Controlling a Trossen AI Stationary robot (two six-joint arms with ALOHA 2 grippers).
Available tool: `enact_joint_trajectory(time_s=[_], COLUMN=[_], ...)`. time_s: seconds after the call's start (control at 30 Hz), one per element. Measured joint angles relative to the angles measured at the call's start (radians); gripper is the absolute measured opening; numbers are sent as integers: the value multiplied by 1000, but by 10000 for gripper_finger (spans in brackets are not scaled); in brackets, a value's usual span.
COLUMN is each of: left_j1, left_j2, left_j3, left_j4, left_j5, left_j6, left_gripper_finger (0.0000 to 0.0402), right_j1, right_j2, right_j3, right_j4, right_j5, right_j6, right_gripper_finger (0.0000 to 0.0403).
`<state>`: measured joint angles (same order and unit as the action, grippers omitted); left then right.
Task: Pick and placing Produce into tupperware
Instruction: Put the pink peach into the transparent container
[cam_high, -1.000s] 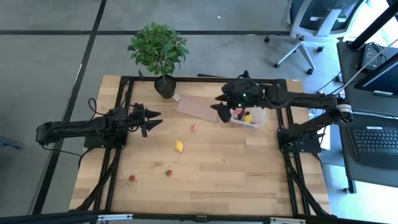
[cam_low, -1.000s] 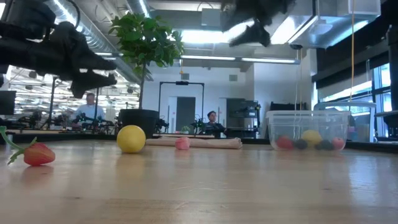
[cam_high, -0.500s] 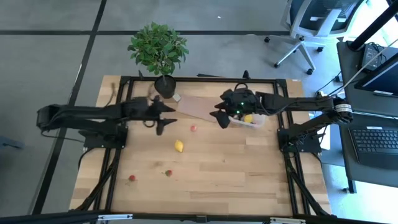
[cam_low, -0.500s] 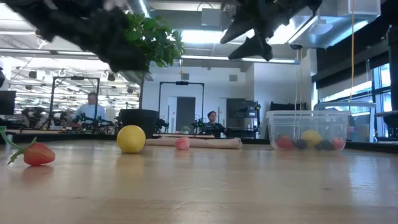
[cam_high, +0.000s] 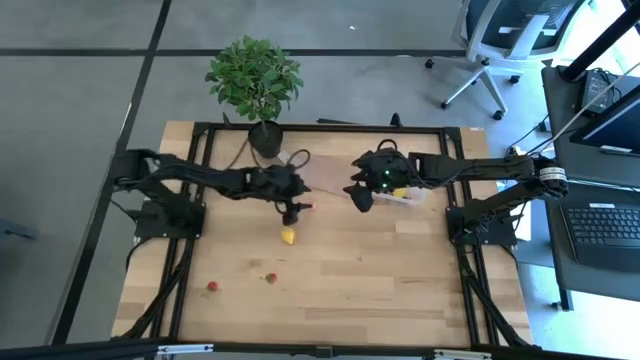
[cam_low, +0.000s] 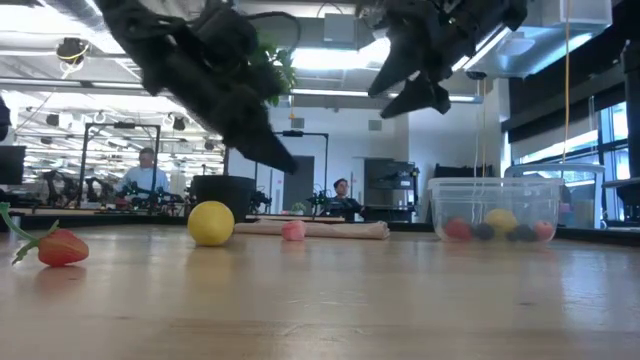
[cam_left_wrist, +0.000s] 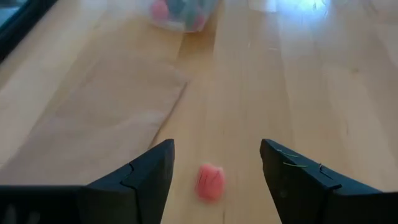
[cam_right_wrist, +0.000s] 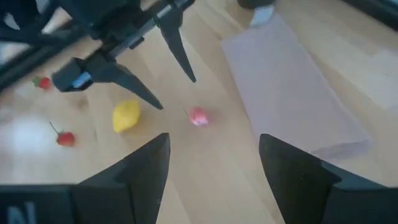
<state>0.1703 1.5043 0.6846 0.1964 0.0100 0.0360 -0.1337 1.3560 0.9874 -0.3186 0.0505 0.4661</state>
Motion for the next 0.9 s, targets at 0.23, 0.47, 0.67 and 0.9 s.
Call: enact_joint_trajectory(time_s=[0.23,0.47,0.67,0.9], left_j1=[-31,-54,-50,-52], left_j2=[199,264,263,263], left_j3=[111,142,143,143], left_j4=[-4,-73,-112,-155], left_j5=[-10,-97,-139,-135], left_j6=[-57,-93,-113,-123], left_gripper_finger=[231,231,231,231], right_j1=[0,0,0,0], right_j2=[0,0,0,0], right_j3=[0,0,0,0], right_j4=[-29,-67,-71,-67], right_j5=[-1,-1,-1,-1], right_j6=[-58,-87,-108,-108], right_gripper_finger=[249,249,249,249])
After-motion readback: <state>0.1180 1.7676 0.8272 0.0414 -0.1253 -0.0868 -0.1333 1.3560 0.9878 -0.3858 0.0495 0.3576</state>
